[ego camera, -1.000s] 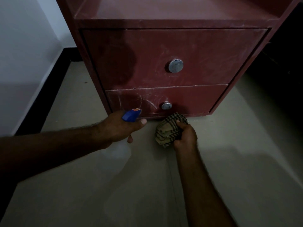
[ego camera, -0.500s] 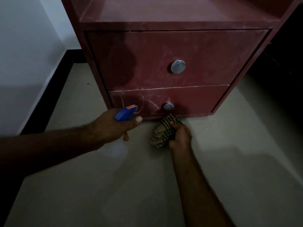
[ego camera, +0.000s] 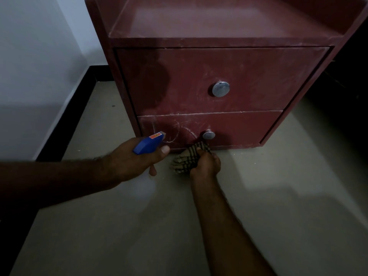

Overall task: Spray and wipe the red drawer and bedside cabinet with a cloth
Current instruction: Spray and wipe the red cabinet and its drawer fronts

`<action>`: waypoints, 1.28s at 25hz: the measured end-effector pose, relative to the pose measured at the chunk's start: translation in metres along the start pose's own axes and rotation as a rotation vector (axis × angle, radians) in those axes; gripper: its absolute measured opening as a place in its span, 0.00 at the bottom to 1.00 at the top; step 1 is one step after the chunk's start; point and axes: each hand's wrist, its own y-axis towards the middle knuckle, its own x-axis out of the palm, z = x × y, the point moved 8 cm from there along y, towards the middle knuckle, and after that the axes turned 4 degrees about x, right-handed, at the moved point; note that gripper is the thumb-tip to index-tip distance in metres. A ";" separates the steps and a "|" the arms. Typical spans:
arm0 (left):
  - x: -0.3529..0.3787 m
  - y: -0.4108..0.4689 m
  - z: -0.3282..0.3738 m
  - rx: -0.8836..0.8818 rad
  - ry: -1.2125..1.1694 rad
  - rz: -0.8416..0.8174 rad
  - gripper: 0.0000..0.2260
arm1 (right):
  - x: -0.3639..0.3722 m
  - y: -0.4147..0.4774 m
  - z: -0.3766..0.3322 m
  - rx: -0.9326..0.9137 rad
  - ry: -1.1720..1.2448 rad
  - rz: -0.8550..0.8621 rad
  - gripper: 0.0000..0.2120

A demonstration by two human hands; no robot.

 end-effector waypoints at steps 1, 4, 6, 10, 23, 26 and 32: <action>0.000 0.001 0.001 0.001 0.001 -0.004 0.19 | -0.001 0.001 0.000 0.006 0.013 0.018 0.18; -0.001 0.003 0.005 0.017 -0.018 0.017 0.20 | 0.006 -0.002 0.001 0.037 0.049 -0.001 0.19; -0.003 0.006 0.004 0.013 -0.060 0.068 0.19 | 0.011 -0.007 0.001 0.027 0.057 -0.040 0.22; 0.001 0.012 -0.004 -0.018 -0.088 0.104 0.19 | 0.012 -0.010 0.001 0.029 0.090 -0.057 0.24; 0.002 0.015 -0.019 -0.080 -0.127 0.093 0.22 | 0.029 -0.045 0.010 0.350 0.237 -0.264 0.20; -0.001 0.012 -0.022 -0.107 -0.132 0.090 0.24 | 0.028 -0.056 -0.005 0.328 0.114 -0.357 0.23; -0.002 0.006 -0.026 -0.138 -0.135 0.080 0.23 | 0.043 -0.063 -0.012 0.385 0.274 -0.375 0.21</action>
